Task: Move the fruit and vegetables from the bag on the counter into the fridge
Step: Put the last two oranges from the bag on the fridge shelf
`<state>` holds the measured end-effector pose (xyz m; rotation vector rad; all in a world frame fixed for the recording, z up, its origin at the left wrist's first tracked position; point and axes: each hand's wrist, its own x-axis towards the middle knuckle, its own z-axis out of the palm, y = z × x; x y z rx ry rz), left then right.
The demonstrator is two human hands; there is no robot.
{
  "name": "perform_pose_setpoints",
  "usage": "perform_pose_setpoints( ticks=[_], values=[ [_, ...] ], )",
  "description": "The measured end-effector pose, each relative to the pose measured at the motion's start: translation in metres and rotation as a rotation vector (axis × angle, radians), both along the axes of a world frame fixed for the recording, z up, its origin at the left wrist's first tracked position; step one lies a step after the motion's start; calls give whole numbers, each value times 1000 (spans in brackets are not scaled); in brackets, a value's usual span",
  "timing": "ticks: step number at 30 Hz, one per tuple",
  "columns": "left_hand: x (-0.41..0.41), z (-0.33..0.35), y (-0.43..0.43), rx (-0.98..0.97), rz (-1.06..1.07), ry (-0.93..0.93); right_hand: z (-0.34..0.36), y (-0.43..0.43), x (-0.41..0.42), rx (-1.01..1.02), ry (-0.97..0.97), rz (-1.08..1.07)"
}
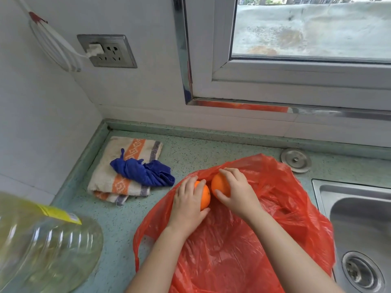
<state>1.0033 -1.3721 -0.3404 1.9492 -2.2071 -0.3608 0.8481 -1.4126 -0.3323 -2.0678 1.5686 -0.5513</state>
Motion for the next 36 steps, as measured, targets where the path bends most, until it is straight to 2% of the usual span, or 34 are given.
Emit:
perform_pose_setpoints(
  ticks=[6, 9, 15, 22, 29, 36],
  values=[
    [1, 1, 9, -21, 33, 69, -3, 15, -21, 35, -42, -50],
    [-2, 3, 15, -35, 74, 186, -2, 23, -30, 30, -59, -61],
    [-11, 10, 35, -76, 199, 532, -4, 38, -46, 85, -83, -110],
    [-15, 12, 53, 44, 338, 766, -9, 57, -58, 117, -116, -147],
    [-15, 13, 64, 99, 379, 852, -14, 70, -49, 122, -247, -185],
    [-13, 19, 73, 82, 409, 918, -14, 71, -42, 228, -252, -224]
  ],
)
